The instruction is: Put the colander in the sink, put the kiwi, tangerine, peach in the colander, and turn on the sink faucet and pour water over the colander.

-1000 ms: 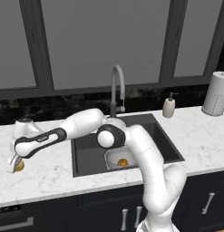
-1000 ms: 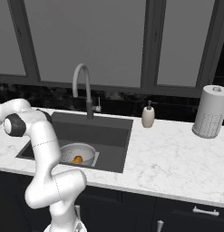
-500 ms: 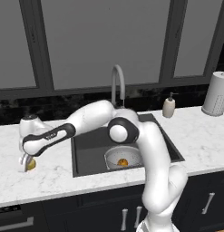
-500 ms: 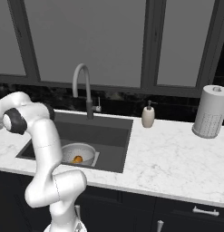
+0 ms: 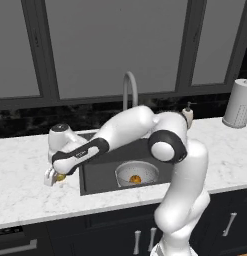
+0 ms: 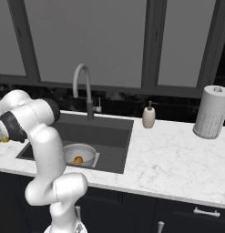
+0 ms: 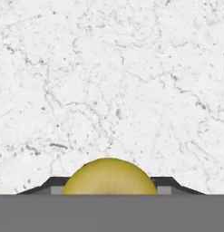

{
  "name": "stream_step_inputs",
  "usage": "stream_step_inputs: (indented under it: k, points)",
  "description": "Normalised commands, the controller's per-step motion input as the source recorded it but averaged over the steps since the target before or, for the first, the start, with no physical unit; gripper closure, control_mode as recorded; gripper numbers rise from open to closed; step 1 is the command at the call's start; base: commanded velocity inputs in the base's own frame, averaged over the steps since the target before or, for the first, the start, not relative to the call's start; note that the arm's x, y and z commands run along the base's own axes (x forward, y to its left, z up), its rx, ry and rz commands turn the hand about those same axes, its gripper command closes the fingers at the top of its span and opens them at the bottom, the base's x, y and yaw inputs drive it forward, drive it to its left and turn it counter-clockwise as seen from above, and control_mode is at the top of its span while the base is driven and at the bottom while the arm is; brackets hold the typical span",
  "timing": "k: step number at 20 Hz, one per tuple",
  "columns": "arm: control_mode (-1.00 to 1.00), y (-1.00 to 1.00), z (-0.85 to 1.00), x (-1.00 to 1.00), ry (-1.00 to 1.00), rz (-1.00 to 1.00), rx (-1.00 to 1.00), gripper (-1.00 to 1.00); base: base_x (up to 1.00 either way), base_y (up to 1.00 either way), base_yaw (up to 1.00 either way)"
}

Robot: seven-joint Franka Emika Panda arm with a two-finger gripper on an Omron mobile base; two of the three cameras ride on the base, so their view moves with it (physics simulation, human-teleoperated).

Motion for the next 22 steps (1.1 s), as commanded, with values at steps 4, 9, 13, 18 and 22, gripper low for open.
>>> stream_step_inputs:
  k: [4,9,13,18,22]
  points:
    - [-1.0,-1.0,0.43,0.19,0.01,-0.3,0.0,1.0,0.0,0.0,0.0]
    - [-1.0,-1.0,0.3,0.09,0.0,-0.31,0.0,1.0,0.0,0.0,0.0]
    - [-1.0,-1.0,0.04,0.05,0.02,-0.3,0.0,1.0,0.0,0.0,0.0]
    - [-1.0,-1.0,0.0,0.09,0.05,-0.27,0.0,1.0,0.0,0.0,0.0]
    - [-1.0,-1.0,-0.15,0.09,0.03,-0.24,0.0,1.0,0.0,0.0,0.0]
